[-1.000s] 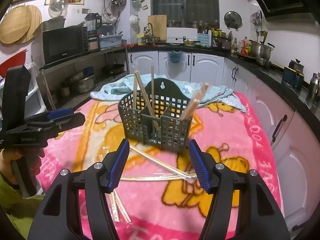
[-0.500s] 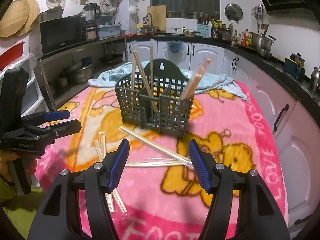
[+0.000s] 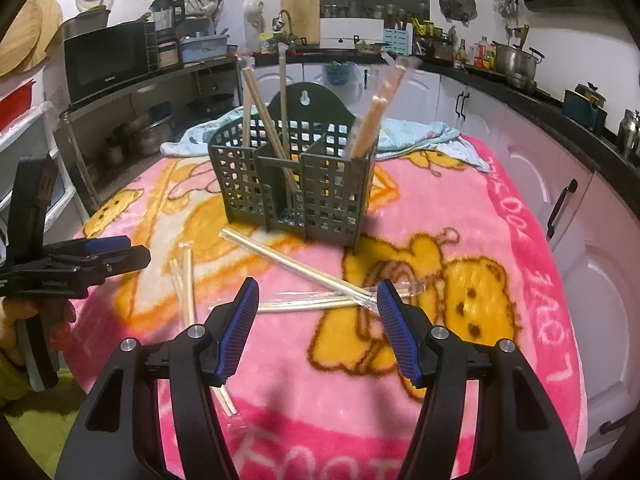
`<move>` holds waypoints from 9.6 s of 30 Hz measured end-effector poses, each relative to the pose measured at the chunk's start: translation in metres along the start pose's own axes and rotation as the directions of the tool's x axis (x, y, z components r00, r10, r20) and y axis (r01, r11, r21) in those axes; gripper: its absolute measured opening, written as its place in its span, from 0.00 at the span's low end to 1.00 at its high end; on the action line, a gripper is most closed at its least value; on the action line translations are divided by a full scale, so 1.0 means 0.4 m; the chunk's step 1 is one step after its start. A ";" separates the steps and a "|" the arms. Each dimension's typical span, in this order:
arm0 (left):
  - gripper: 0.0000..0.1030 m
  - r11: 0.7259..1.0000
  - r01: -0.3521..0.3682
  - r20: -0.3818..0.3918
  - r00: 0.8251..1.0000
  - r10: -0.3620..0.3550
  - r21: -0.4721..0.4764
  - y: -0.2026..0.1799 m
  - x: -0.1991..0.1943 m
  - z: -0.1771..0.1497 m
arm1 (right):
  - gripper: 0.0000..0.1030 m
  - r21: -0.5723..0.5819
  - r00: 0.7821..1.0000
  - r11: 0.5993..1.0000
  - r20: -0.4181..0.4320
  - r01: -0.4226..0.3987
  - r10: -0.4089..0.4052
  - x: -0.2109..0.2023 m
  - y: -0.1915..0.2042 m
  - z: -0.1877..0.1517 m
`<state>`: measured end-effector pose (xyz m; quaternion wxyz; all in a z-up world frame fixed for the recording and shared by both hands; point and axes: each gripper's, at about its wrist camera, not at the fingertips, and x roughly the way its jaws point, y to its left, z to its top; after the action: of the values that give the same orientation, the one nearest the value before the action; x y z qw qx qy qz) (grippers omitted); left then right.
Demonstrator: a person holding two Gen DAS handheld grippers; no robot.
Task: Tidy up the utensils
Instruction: 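Withdraw both open tools from the caddy and reach toward the chopstick pile, then close the left gripper on a wrapped chopstick while the right gripper grasps another, then lift both held chopsticks and carry them over the green caddy, then lower the chopsticks into the caddy and open both grippers, then withdraw both open tools from the caddy and move toward the remaining chopsticks, then close the left gripper on a wrapped chopstick while the right gripper grasps another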
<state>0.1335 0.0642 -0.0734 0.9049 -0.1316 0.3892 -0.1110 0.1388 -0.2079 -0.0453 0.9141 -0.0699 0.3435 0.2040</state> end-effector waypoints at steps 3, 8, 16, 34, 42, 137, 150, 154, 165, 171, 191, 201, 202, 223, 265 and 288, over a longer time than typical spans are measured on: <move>0.78 1.000 -0.007 -0.009 1.000 0.007 -0.023 0.020 0.017 0.005 | 0.57 0.009 1.000 1.000 -0.011 0.008 -0.008 0.010 -0.007 -0.005; 0.62 0.998 0.006 -0.047 0.999 -0.009 -0.068 0.044 0.057 0.022 | 0.57 0.027 0.999 0.999 -0.033 0.025 -0.024 0.036 -0.025 -0.013; 0.53 0.988 0.020 -0.107 0.994 -0.036 -0.150 0.077 0.125 0.040 | 0.57 0.100 0.996 0.994 -0.075 0.055 -0.047 0.079 -0.081 -0.029; 0.14 0.993 -0.033 -0.118 0.993 0.019 -0.113 0.077 0.174 0.073 | 0.37 0.297 0.988 0.955 -0.147 -0.004 0.050 0.188 -0.187 -0.051; 0.14 0.992 -0.037 -0.123 0.992 0.023 -0.117 0.076 0.186 0.085 | 0.31 0.357 0.982 0.933 -0.154 -0.047 0.108 0.218 -0.209 -0.048; 0.00 0.986 0.136 0.457 0.874 -0.165 0.096 -0.214 -0.122 0.600 | 0.01 -0.099 0.928 0.995 0.366 -0.032 0.066 -0.181 -0.028 0.473; 0.00 0.987 0.137 0.430 0.889 -0.159 0.080 -0.185 -0.069 0.572 | 0.02 -0.045 0.957 0.999 0.286 -0.031 0.042 -0.081 -0.045 0.452; 0.00 0.989 0.121 0.422 0.895 -0.148 0.088 -0.173 -0.063 0.552 | 0.11 -0.023 0.965 0.999 0.262 -0.027 0.032 -0.063 -0.056 0.437; 0.49 0.990 0.075 0.424 0.897 -0.121 0.124 -0.158 -0.100 0.488 | 0.39 0.025 0.961 1.000 0.277 -0.015 0.007 -0.084 -0.088 0.396; 0.77 0.993 0.046 0.406 0.910 -0.087 0.108 -0.143 -0.115 0.455 | 0.43 0.030 0.960 0.999 0.280 -0.013 0.004 -0.093 -0.094 0.385; 0.89 0.991 0.033 0.324 0.943 -0.074 0.130 -0.150 -0.136 0.320 | 0.52 0.013 0.968 1.000 0.249 -0.026 0.022 -0.126 -0.051 0.242; 0.90 0.992 0.035 0.296 0.953 -0.070 0.122 -0.137 -0.138 0.268 | 0.54 0.013 0.976 0.999 0.215 -0.032 0.029 -0.123 -0.036 0.190; 0.90 0.992 0.033 0.294 0.954 -0.068 0.122 -0.135 -0.138 0.262 | 0.54 0.015 0.977 0.999 0.212 -0.032 0.028 -0.123 -0.036 0.186; 0.90 0.992 0.002 0.229 0.973 -0.032 0.127 -0.122 -0.132 0.172 | 0.61 0.012 0.988 0.999 0.153 -0.039 0.037 -0.101 -0.011 0.121; 0.89 0.997 0.033 -0.121 0.992 -0.042 -0.074 0.005 0.051 -0.021 | 0.61 0.107 0.997 0.992 -0.058 0.061 -0.055 0.048 -0.106 -0.012; 0.47 0.996 -0.056 -0.154 0.987 0.046 -0.064 0.005 0.140 0.011 | 0.57 0.211 0.986 0.974 -0.160 0.084 -0.051 0.179 -0.204 -0.016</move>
<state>0.1747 0.0498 -0.1089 0.8701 -0.1436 0.4639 -0.0842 0.2180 -0.2604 -0.0981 0.8935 0.0031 0.4304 0.1279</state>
